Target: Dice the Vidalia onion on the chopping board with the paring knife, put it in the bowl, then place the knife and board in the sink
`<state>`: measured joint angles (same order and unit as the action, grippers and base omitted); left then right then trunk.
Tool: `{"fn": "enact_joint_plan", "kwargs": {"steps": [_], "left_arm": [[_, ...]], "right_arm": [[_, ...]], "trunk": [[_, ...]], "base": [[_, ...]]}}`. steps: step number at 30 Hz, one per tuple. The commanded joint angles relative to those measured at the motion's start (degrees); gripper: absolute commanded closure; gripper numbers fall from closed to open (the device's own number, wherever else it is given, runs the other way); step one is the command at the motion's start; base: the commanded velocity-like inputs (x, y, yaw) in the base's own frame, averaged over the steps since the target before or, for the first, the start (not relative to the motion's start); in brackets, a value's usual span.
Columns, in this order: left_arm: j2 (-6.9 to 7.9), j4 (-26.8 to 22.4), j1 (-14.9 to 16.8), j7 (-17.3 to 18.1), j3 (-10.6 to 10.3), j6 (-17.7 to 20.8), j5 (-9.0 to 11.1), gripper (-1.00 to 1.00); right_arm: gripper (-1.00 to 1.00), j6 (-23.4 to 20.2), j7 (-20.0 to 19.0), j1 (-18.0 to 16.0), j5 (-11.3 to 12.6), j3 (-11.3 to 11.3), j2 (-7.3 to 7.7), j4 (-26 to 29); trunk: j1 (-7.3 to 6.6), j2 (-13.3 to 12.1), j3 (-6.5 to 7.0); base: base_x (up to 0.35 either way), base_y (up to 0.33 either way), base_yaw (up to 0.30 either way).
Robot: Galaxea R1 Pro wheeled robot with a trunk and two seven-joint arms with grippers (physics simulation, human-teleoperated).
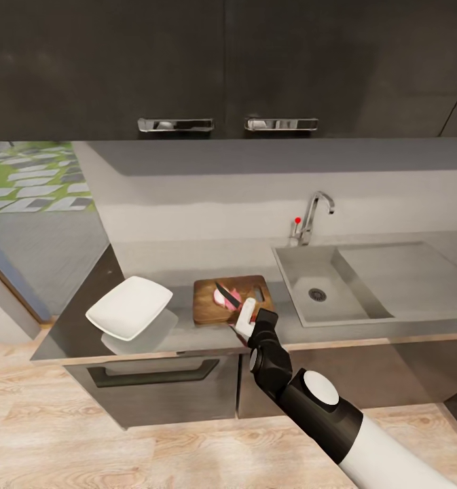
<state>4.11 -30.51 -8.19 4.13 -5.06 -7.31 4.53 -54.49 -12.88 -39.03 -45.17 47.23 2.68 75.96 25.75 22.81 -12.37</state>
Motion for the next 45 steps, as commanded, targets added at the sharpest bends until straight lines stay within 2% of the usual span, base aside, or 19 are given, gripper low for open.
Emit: {"fn": "enact_joint_plan", "kwargs": {"steps": [1,6,21,23,25,26,27,28,29,30,31,33,35,45], "left_arm": [[0.05,-0.07,0.00,0.00,-0.30,-0.08,0.48,-1.00],[0.04,-0.07,-0.02,0.00,-0.30,-0.08,0.48,-1.00],[0.02,0.36,-0.02,0.00,-0.30,-0.08,0.48,-1.00],[0.02,0.35,-0.01,0.00,-0.30,-0.08,0.48,-1.00],[0.02,0.36,0.00,0.00,-0.30,-0.08,0.48,-1.00],[0.02,0.33,-0.02,0.00,-0.30,-0.08,0.48,-1.00],[0.02,0.33,-0.01,0.00,-0.30,-0.08,0.48,-1.00],[0.02,0.33,-0.01,0.00,-0.30,-0.08,0.48,-1.00],[0.02,0.33,-0.02,0.00,-0.30,-0.08,0.48,-1.00],[0.02,0.35,-0.02,0.00,-0.30,-0.08,0.48,-1.00],[0.02,0.34,0.00,0.00,-0.30,-0.08,0.48,-1.00],[0.02,0.36,0.00,0.00,-0.30,-0.08,0.48,-1.00],[0.02,0.36,0.00,0.00,-0.30,-0.08,0.48,-1.00],[0.00,0.11,0.00,0.00,-0.30,-0.08,0.48,-1.00]], "right_arm": [[1.00,-0.27,-0.53,-0.08,-0.62,0.14,0.02,0.07],[1.00,-0.27,-0.54,-0.08,-0.62,0.14,-0.02,0.07],[1.00,-0.22,-0.48,-0.08,-0.75,-0.41,-0.20,0.16],[1.00,-0.12,-0.49,-0.08,-0.78,-3.22,-0.44,0.51],[1.00,0.06,-0.57,-0.08,-0.74,-9.78,-0.95,1.07],[1.00,0.24,-0.68,-0.08,-0.26,-17.50,-2.06,2.10],[1.00,0.41,-0.73,-0.08,0.33,-22.14,-2.81,2.91],[1.00,0.79,-0.82,-0.08,1.72,-29.51,-3.96,4.43],[1.00,1.11,-0.89,-0.08,2.93,-34.14,-4.64,5.45],[1.00,1.73,-0.94,-0.08,5.14,-39.79,-5.30,6.77],[1.00,2.63,-1.02,-0.08,7.61,-43.59,-5.51,7.55],[1.00,4.20,-1.02,-0.08,11.42,-46.60,-5.35,8.12],[1.00,4.92,-1.01,-0.08,13.19,-47.61,-5.27,8.31],[1.00,4.87,-0.32,-0.08,14.06,-47.91,-6.02,8.33]], "trunk": [[0.03,0.11,-0.19],[0.03,0.11,-0.65],[0.03,0.11,-0.65],[0.03,0.11,-0.65],[0.03,0.11,-0.65],[0.03,0.11,-0.65],[0.03,0.11,-0.65],[0.03,0.11,-0.65],[0.03,0.11,-0.65],[0.03,0.11,-0.65],[0.03,0.11,-0.65],[0.03,0.11,-0.65],[0.03,0.11,-0.65],[0.03,0.11,-0.65]], "base": [[0.000,0.000,0.000],[0.000,0.000,0.000],[0.000,0.000,0.000],[0.000,0.000,0.000],[0.000,0.000,0.000],[0.000,0.000,0.000],[0.000,0.000,0.000],[0.000,0.000,0.000],[0.000,0.000,0.000],[0.000,0.000,0.000],[0.000,0.000,0.000],[0.000,0.000,0.000],[0.000,0.000,0.000],[0.031,-0.029,0.000]]}}
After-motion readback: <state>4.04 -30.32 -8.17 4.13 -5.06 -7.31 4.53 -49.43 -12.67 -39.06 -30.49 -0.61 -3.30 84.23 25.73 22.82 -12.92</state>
